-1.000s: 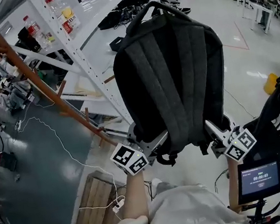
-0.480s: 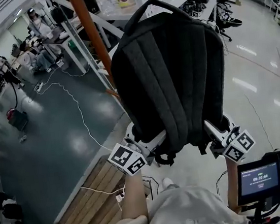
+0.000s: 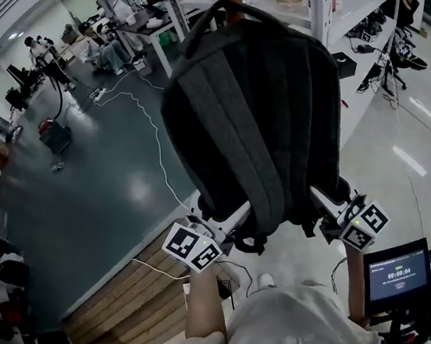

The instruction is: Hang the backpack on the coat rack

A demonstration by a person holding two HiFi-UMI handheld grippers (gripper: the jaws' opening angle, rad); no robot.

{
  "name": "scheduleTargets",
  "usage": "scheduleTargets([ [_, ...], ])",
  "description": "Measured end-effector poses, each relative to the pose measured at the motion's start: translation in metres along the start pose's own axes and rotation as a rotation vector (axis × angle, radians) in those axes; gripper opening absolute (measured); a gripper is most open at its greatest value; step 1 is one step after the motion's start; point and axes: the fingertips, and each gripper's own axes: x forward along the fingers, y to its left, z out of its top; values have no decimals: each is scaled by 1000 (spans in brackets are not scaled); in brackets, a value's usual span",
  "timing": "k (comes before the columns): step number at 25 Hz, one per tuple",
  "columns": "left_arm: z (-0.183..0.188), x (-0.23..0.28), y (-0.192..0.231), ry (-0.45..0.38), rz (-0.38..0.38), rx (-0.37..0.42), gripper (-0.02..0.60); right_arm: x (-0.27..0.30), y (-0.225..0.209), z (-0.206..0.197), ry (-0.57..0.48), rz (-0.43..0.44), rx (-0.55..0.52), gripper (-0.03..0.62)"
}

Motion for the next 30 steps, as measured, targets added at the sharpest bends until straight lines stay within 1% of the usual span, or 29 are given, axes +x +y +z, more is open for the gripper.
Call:
scheduleTargets([
  [3, 8, 1, 4, -4, 57, 19, 393, 13, -7, 4, 1, 57, 17, 250],
  [6, 17, -1, 2, -15, 94, 33, 393, 19, -6, 12, 0, 102, 25, 250],
  [11, 29, -10, -6, -42, 123, 74, 393, 22, 2, 22, -23, 148, 7, 250],
  [14, 45, -11, -8, -58, 131, 92, 393, 27, 7, 36, -33, 163, -7, 250],
  [20, 86, -11, -8, -102, 118, 144, 393, 43, 20, 73, -81, 185, -53, 250],
  [23, 101, -4, -8, -109, 108, 159, 393, 47, 18, 89, -96, 183, -63, 250],
  [28, 114, 1, -7, -105, 88, 173, 393, 50, 19, 99, -117, 168, -68, 250],
  [30, 115, 9, -7, -103, 80, 171, 393, 49, 13, 102, -116, 160, -66, 250],
])
